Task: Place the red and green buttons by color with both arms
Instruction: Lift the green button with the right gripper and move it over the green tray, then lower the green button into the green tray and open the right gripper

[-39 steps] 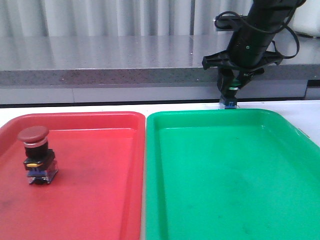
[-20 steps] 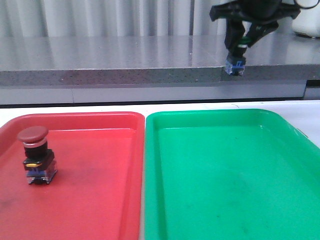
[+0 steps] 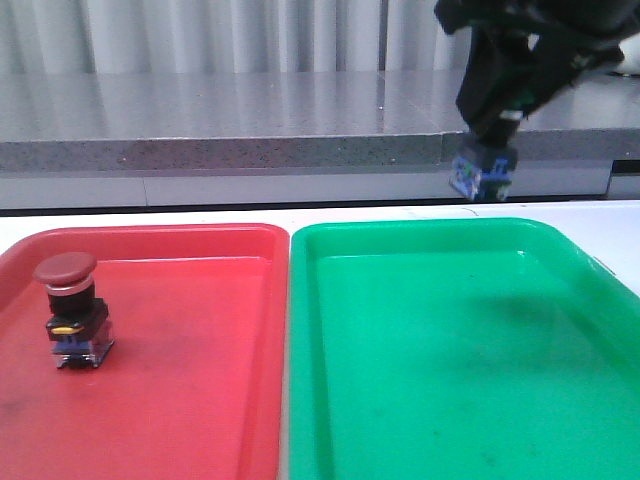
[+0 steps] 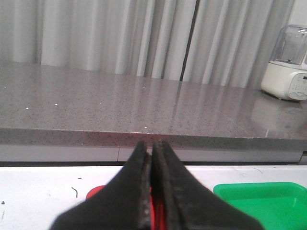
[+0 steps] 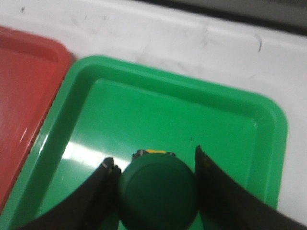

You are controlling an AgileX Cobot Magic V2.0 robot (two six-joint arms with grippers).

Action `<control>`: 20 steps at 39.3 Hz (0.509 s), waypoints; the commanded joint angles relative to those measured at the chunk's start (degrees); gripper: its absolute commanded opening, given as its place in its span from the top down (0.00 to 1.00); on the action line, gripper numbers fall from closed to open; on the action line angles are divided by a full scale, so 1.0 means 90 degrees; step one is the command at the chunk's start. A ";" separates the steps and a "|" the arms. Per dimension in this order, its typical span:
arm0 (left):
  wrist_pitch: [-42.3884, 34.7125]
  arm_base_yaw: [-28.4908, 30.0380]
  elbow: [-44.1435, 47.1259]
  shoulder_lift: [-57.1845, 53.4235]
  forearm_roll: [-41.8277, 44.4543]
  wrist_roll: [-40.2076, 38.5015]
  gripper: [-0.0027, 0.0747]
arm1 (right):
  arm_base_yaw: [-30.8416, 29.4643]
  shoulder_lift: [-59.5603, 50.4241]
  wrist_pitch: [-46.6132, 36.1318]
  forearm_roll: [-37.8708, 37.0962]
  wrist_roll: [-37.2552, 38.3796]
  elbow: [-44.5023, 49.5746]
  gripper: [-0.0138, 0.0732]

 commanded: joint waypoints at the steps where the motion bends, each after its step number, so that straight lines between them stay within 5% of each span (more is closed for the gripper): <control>1: -0.0518 -0.0008 -0.0133 0.0086 0.0008 -0.0037 0.99 | 0.0186 -0.0333 -0.0712 0.0087 0.0010 0.0429 0.68; 11: -0.0518 -0.0008 -0.0133 0.0086 0.0008 -0.0037 0.99 | 0.0273 -0.0290 -0.2052 0.0125 0.0010 0.1522 0.68; 20: -0.0518 -0.0008 -0.0133 0.0086 0.0008 -0.0037 0.99 | 0.0273 0.0245 -0.2268 0.0138 0.0004 0.1583 0.68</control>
